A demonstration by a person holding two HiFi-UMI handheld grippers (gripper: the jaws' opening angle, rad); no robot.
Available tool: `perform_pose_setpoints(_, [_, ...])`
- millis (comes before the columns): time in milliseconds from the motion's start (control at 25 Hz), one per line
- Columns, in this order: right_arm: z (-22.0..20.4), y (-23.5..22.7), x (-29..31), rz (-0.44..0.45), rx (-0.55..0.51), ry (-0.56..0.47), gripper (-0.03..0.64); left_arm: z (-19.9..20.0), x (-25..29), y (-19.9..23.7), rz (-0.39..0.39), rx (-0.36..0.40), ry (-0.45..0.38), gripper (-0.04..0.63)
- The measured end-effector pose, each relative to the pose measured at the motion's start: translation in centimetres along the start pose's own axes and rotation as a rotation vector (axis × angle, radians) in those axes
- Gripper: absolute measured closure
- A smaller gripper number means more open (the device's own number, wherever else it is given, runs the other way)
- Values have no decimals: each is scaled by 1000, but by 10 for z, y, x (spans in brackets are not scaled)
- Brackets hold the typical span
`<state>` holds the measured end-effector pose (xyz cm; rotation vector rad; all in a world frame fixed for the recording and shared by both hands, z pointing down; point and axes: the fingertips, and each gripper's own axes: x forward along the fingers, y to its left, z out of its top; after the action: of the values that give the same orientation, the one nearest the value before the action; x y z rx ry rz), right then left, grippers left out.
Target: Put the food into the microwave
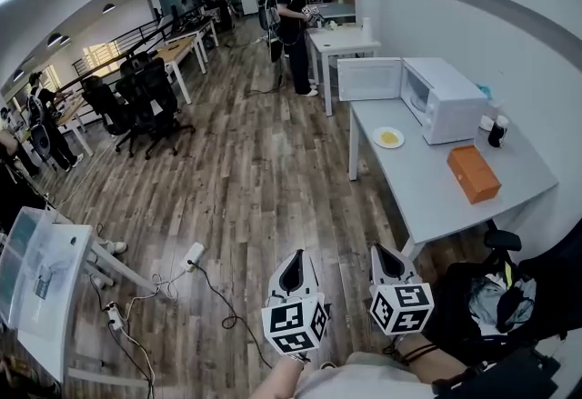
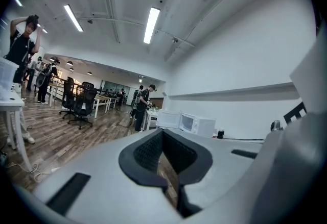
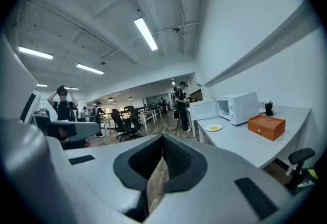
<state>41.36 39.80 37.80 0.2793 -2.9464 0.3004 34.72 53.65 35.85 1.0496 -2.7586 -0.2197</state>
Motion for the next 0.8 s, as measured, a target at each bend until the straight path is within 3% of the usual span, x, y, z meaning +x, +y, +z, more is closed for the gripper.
perform_pose_setpoints(440, [-25,11,32,7,17,81,600,-14,18,34,9,-43,45,598])
perform_pose_setpoints(800, [-16,-1,108,48,32,86,600,-10,80,58,48,-21,50,598])
